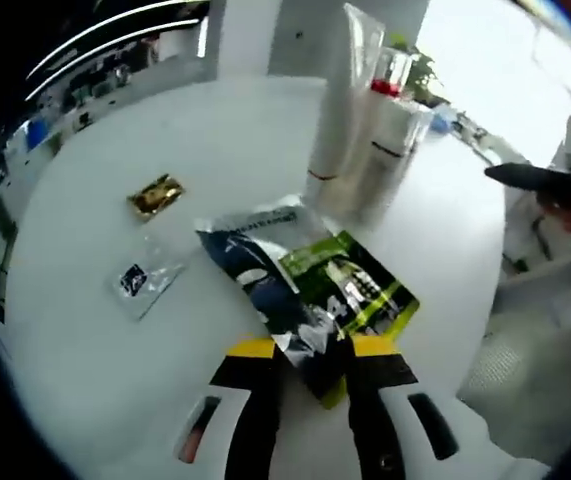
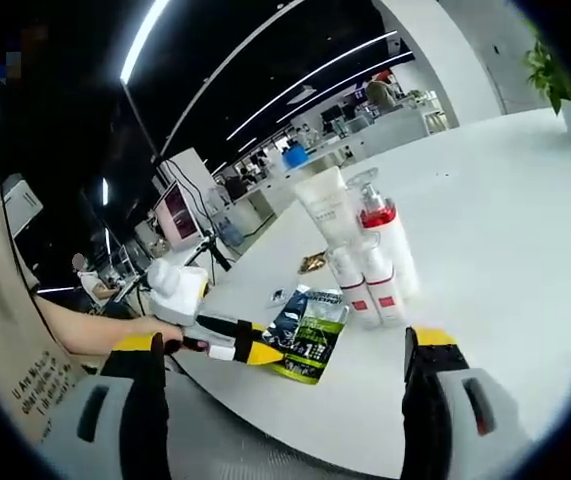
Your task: Arrange the skincare products in the storage area until every visible bottle or jar stands upright without overlapping.
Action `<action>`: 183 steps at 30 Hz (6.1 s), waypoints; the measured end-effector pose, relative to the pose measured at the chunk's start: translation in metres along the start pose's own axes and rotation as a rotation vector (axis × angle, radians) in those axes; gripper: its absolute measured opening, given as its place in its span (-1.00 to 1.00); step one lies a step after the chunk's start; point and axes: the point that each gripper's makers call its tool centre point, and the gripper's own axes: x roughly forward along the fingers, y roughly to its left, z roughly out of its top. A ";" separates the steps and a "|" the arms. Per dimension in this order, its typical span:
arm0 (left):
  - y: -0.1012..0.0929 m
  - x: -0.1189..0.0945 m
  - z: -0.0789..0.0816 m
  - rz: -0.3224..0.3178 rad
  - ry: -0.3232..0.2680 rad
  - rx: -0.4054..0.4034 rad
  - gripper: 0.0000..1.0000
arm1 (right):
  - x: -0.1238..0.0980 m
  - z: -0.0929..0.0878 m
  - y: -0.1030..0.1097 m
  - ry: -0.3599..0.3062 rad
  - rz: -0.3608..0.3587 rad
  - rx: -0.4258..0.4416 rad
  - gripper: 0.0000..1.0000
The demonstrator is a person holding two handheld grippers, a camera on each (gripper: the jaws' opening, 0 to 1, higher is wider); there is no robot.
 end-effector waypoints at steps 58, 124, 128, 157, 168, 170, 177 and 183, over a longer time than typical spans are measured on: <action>0.020 0.038 0.041 -0.051 -0.026 0.273 0.30 | -0.001 -0.001 -0.013 -0.001 -0.053 0.034 0.99; 0.015 0.022 0.038 -0.023 -0.019 0.211 0.38 | -0.003 0.002 -0.012 -0.018 -0.063 0.004 0.98; 0.017 0.011 0.036 -0.017 -0.028 0.178 0.43 | -0.003 0.001 -0.011 -0.014 -0.060 -0.005 0.97; 0.023 -0.073 -0.001 0.038 -0.124 -0.061 0.89 | -0.002 -0.005 -0.007 0.014 -0.059 -0.067 0.99; 0.028 -0.102 -0.005 0.075 -0.171 -0.113 0.94 | -0.002 -0.005 -0.007 0.016 -0.059 -0.079 0.99; 0.030 -0.105 -0.006 0.081 -0.178 -0.118 0.94 | -0.002 -0.006 -0.006 0.017 -0.057 -0.079 0.99; 0.029 -0.116 -0.012 0.108 -0.204 -0.142 0.94 | -0.002 -0.007 -0.005 0.025 -0.051 -0.085 0.99; 0.031 -0.119 -0.024 0.129 -0.200 -0.163 0.94 | -0.001 -0.007 -0.004 0.027 -0.045 -0.083 0.99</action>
